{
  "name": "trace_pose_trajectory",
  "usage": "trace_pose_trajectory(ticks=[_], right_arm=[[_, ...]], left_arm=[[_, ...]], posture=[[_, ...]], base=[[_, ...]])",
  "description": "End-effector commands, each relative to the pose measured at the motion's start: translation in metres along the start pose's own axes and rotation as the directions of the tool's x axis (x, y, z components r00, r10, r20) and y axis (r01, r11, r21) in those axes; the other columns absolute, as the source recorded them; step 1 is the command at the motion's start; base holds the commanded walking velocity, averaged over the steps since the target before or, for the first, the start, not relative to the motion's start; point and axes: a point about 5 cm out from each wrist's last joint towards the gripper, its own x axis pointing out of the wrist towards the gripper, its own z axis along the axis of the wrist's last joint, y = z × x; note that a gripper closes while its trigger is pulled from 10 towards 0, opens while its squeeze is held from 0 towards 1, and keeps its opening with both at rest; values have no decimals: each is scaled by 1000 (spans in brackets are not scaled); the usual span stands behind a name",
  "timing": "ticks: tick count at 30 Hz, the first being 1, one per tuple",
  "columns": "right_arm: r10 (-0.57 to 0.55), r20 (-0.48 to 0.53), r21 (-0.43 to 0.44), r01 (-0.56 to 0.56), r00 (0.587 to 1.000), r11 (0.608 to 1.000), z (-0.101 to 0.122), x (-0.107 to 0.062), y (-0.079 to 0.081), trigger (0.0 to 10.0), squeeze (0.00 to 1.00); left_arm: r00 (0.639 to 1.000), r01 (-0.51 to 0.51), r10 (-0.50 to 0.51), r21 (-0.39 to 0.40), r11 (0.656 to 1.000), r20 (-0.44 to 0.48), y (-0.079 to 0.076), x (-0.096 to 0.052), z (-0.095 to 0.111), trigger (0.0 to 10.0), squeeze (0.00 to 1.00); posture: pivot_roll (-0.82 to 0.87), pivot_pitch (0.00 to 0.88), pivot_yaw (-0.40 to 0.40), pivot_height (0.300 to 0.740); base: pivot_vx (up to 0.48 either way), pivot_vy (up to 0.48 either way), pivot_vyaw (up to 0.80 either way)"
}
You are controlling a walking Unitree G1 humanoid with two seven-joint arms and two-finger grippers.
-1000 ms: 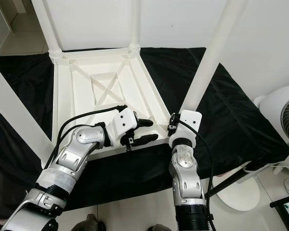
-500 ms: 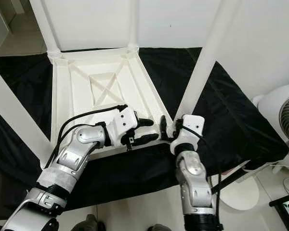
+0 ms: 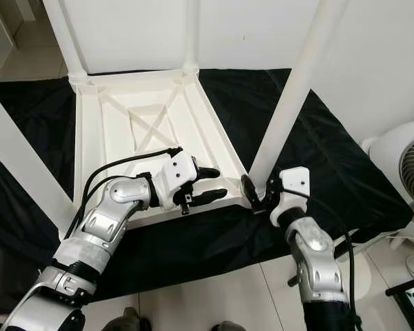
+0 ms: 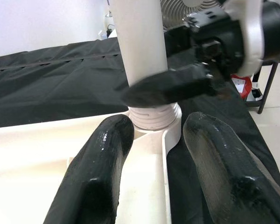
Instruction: Building children table
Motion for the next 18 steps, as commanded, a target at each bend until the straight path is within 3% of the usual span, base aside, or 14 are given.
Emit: trace_pose_trajectory(ticks=[1, 4, 7, 8, 9, 18], right_arm=[[25, -4, 4, -25, 1000, 1000, -2, 4, 1, 10000, 0], [88, 7, 10, -88, 996, 996, 2, 19, 10, 10000, 0], [103, 9, 12, -103, 995, 995, 2, 22, 12, 10000, 0], [116, 6, 12, -116, 993, 993, 1, 23, 14, 4314, 0], [131, -3, 10, -131, 991, 991, -2, 24, 15, 0, 0], [170, -61, 41, -168, 984, 985, -20, 12, 17, 0, 0]], left_arm=[[994, -105, 105, 10, 994, 7, 6, 3, 2, 10000, 0], [994, -106, 106, 10, 994, 15, 5, 4, 4, 10000, 0], [994, -106, 106, 10, 994, 16, 5, 4, 4, 10000, 0], [994, -106, 106, 10, 994, 17, 4, 4, 4, 10000, 0], [994, -107, 107, 10, 994, 17, 4, 4, 4, 10000, 0], [993, -114, 113, 6, 994, 16, 5, 2, 4, 10000, 0]], posture=[[-2, 0, -32, 740], [3, 0, -35, 740], [4, 0, -35, 740], [4, 0, -35, 740], [9, 0, -40, 740], [4, 2, -41, 740]], base=[[0, 0, 0], [0, 0, 0], [0, 0, 0], [0, 0, 0], [0, 0, 0], [0, 0, 0]])
